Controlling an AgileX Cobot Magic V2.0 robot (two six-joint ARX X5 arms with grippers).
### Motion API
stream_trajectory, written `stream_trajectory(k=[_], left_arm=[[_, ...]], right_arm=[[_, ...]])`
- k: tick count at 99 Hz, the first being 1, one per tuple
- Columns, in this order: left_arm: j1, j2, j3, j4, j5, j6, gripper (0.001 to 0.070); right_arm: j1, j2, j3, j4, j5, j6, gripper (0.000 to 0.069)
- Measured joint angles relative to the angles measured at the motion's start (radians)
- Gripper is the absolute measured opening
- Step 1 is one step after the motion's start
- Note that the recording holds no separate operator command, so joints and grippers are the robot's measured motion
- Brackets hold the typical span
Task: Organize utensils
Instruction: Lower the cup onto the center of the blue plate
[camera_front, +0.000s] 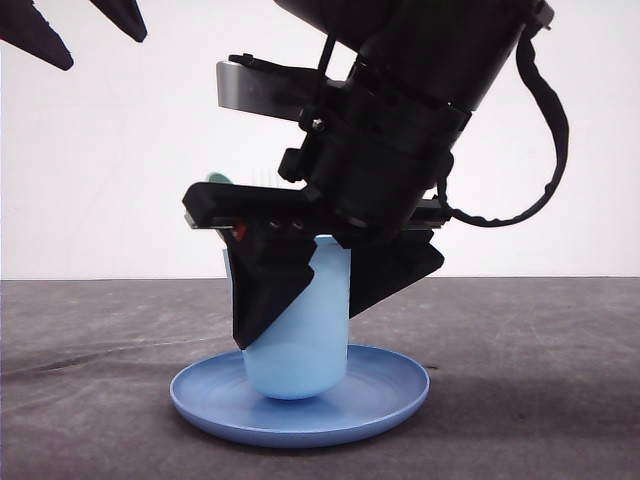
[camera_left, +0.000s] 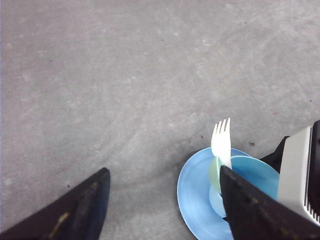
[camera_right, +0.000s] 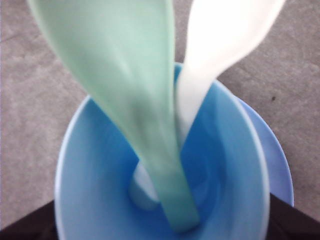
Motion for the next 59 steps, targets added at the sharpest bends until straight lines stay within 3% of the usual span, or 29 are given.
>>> stream_trajectory(k=[48, 59], left_arm=[[0.0, 0.0, 0.0, -0.002, 0.0, 0.0, 0.0422], [0.0, 0.0, 0.0, -0.004, 0.0, 0.0, 0.0422]], right_arm=[[0.0, 0.016, 0.0, 0.003, -0.002, 0.028, 0.0412], [0.0, 0.019, 0.0, 0.002, -0.003, 0.047, 0.0488]])
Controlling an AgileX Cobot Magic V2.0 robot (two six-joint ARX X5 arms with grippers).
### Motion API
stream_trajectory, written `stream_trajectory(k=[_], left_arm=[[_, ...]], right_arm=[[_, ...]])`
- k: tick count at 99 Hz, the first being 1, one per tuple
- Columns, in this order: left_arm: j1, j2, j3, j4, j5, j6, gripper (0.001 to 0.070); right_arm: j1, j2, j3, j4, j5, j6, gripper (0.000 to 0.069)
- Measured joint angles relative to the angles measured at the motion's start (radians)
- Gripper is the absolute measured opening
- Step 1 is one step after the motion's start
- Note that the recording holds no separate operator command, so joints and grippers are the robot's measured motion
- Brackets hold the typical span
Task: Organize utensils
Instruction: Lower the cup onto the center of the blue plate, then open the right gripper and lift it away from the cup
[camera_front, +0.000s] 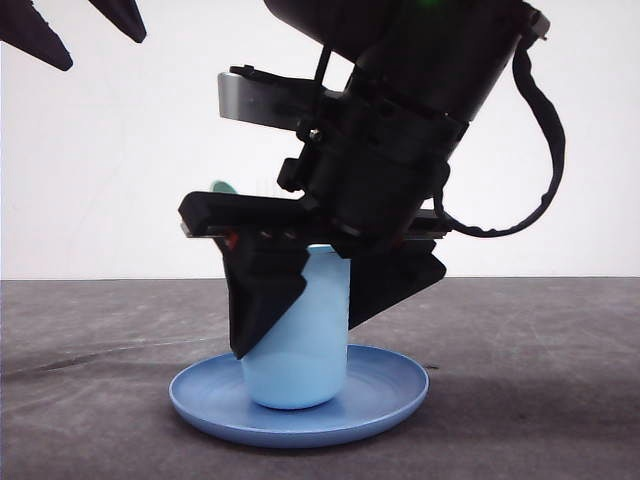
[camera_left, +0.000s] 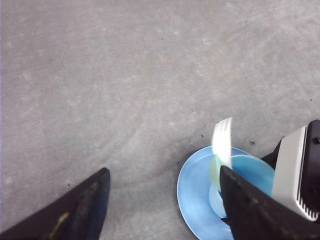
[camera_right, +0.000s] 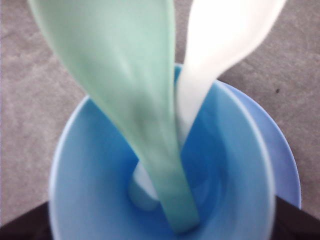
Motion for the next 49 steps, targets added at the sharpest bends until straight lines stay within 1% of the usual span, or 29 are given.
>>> stream_trajectory(k=[6, 14, 27, 37, 49], left_arm=[[0.0, 0.0, 0.0, 0.0, 0.0, 0.0, 0.0422], [0.0, 0.0, 0.0, 0.0, 0.0, 0.0, 0.0422], [0.0, 0.0, 0.0, 0.0, 0.0, 0.0, 0.0422], [0.0, 0.0, 0.0, 0.0, 0.0, 0.0, 0.0422], [0.0, 0.0, 0.0, -0.006, 0.0, 0.0, 0.0422]], right_arm=[[0.0, 0.002, 0.0, -0.007, -0.001, 0.007, 0.0528], [0.0, 0.003, 0.0, -0.014, -0.001, 0.014, 0.0548], [0.0, 0.003, 0.0, -0.021, -0.002, 0.021, 0.0555], [0.001, -0.006, 0.0, -0.053, -0.014, 0.028, 0.0556], [0.007, -0.073, 0.0, -0.113, -0.031, 0.03, 0.0556]])
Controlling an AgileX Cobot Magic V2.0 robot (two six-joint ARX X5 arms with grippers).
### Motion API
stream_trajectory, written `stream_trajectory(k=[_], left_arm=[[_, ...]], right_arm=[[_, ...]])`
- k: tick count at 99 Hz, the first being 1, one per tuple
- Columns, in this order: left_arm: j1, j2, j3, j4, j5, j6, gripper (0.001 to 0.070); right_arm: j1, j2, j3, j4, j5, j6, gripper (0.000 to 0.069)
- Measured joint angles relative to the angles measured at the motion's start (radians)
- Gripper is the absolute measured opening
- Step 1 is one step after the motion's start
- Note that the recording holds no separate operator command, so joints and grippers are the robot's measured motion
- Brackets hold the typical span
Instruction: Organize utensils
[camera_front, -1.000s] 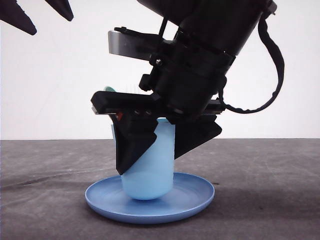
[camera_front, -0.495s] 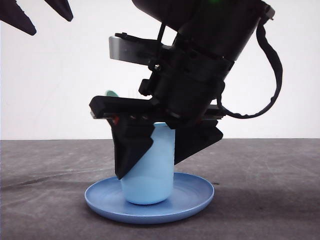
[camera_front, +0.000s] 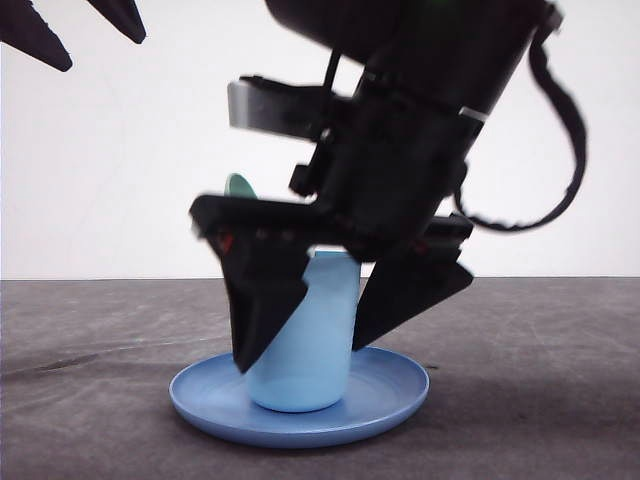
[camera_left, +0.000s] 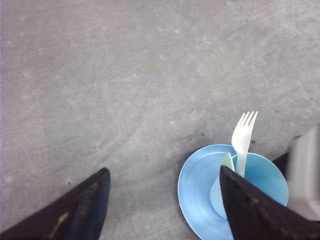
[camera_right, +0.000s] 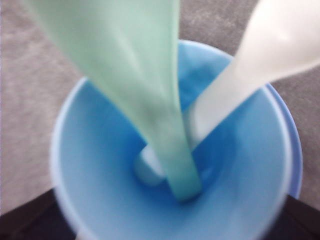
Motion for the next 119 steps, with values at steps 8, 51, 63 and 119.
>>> stream_trajectory(k=[8, 51, 63, 119], left_arm=[[0.0, 0.0, 0.0, -0.002, 0.0, 0.0, 0.0422], [0.0, -0.001, 0.0, -0.002, 0.0, 0.0, 0.0422], [0.0, -0.021, 0.0, -0.001, 0.0, 0.0, 0.0422], [0.0, -0.277, 0.0, 0.006, 0.0, 0.0, 0.0422]], right_arm=[[0.005, -0.064, 0.0, -0.043, -0.01, 0.001, 0.0556], [0.005, -0.511, 0.0, -0.155, 0.032, 0.001, 0.0556], [0.005, -0.625, 0.019, -0.152, 0.151, -0.009, 0.0556], [0.005, -0.741, 0.042, -0.161, 0.348, -0.063, 0.0495]])
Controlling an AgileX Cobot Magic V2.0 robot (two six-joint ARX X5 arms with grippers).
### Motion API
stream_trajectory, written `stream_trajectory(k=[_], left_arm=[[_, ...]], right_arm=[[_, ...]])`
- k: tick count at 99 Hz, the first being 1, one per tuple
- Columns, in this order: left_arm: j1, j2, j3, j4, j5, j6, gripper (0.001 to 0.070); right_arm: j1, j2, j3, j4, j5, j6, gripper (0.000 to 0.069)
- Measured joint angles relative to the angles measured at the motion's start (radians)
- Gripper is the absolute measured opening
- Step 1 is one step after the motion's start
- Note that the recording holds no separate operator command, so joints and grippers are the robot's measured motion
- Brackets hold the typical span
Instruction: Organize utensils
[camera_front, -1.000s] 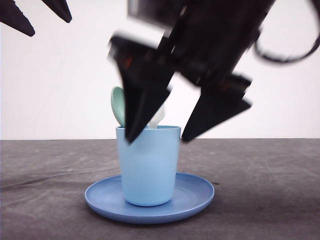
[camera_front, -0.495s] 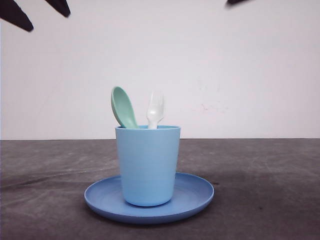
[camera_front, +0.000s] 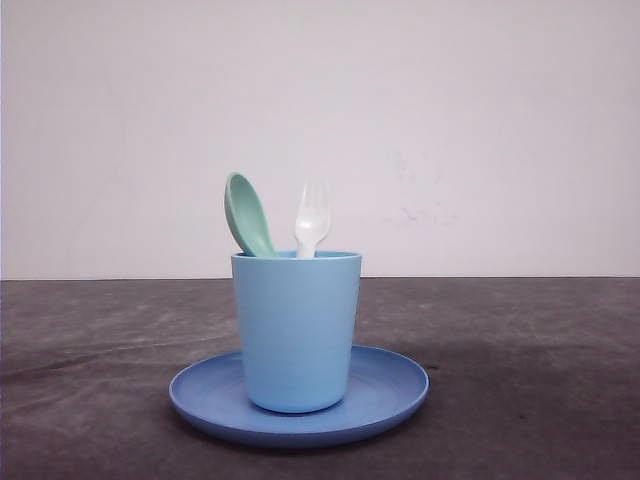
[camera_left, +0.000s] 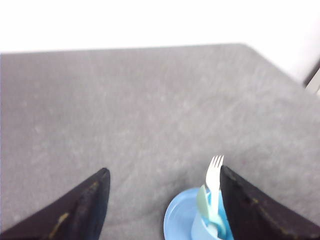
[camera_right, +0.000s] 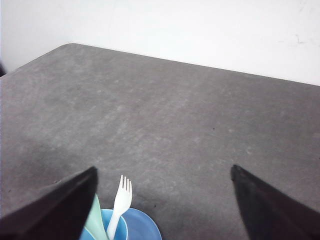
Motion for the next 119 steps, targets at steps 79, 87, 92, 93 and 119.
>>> stream_trajectory(k=[79, 87, 92, 93, 119], left_arm=[[0.0, -0.029, 0.0, -0.017, 0.0, -0.007, 0.0024], [0.0, -0.029, 0.0, -0.018, 0.0, -0.008, 0.0024], [0.0, -0.029, 0.0, -0.018, 0.0, -0.008, 0.0024], [0.0, -0.029, 0.0, -0.017, 0.0, -0.008, 0.0024], [0.0, -0.029, 0.0, -0.018, 0.0, -0.007, 0.0024]], right_arm=[[0.0, 0.0, 0.0, 0.023, 0.006, -0.007, 0.0004], [0.0, 0.0, 0.0, 0.023, 0.006, -0.007, 0.0004], [0.0, 0.0, 0.0, 0.023, 0.006, -0.007, 0.0004], [0.0, 0.0, 0.0, 0.023, 0.006, -0.007, 0.0004], [0.0, 0.0, 0.0, 0.023, 0.006, -0.007, 0.0004]])
